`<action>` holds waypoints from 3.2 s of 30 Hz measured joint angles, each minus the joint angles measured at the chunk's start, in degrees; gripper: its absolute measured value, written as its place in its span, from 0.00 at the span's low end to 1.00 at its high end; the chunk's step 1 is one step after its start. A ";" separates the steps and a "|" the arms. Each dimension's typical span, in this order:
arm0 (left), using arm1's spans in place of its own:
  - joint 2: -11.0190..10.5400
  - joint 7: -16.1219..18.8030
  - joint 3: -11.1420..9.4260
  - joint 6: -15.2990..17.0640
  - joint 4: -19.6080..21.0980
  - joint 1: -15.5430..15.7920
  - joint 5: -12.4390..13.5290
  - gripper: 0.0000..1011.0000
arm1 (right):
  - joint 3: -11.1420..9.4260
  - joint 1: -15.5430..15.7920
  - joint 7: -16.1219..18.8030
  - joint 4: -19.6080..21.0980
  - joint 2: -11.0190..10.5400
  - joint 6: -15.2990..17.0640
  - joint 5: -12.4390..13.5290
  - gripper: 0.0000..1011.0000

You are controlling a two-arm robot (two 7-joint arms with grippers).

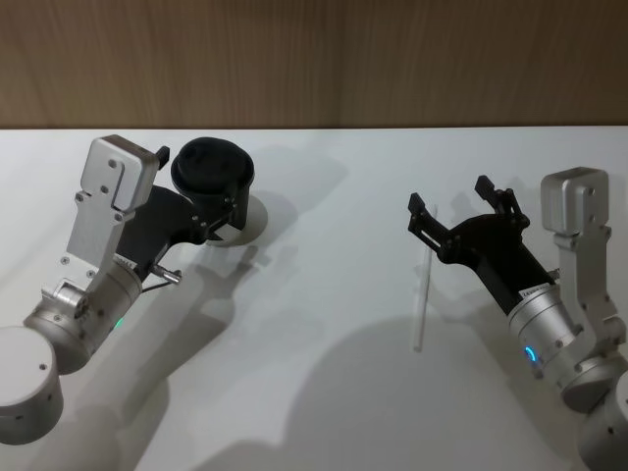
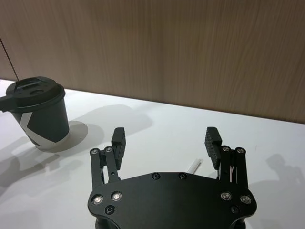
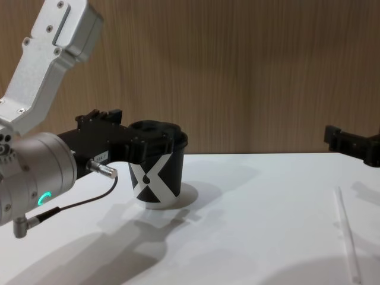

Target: Pick up the straw with one hand, pass it to the other hand, and insert it into the cup.

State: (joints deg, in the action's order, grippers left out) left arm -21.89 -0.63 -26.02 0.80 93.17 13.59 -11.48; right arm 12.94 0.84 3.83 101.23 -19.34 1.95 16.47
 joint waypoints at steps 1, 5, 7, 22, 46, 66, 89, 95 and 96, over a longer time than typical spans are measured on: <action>0.00 0.00 0.00 0.00 0.00 0.00 0.00 0.99 | 0.00 0.00 0.00 0.00 0.00 0.00 0.00 0.99; 0.00 0.00 0.00 0.00 0.00 0.00 0.00 0.99 | 0.00 0.00 0.00 0.00 0.00 0.00 0.00 0.99; 0.00 0.00 0.00 0.00 0.00 0.00 0.00 0.99 | 0.00 0.00 0.00 0.00 0.00 0.00 0.00 0.99; 0.00 0.00 0.00 0.00 0.00 0.00 0.00 0.99 | 0.01 -0.21 0.01 -0.20 0.22 0.85 0.00 0.99; 0.00 0.00 0.00 0.00 0.00 0.00 0.00 0.99 | 0.73 -2.86 3.72 -3.43 -1.15 10.94 0.96 0.99; 0.00 0.00 0.00 0.00 0.00 0.00 0.00 0.99 | -1.49 1.95 7.38 1.60 -4.40 16.05 2.70 0.99; 0.00 0.00 0.00 0.00 0.00 0.00 0.00 0.99 | -0.79 2.70 8.46 2.21 -4.17 19.45 1.65 0.99; 0.00 0.00 0.00 0.00 0.00 0.00 0.00 0.99 | -0.79 2.48 7.99 1.80 -3.81 20.10 0.95 0.99; 0.00 0.00 0.00 0.00 0.00 0.00 0.00 0.99 | -0.79 2.46 7.95 1.76 -3.77 20.16 0.90 0.99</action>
State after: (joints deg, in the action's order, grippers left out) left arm -21.89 -0.63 -26.02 0.80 93.17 13.59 -11.48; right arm 12.15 3.30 11.78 102.99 -23.11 22.11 17.36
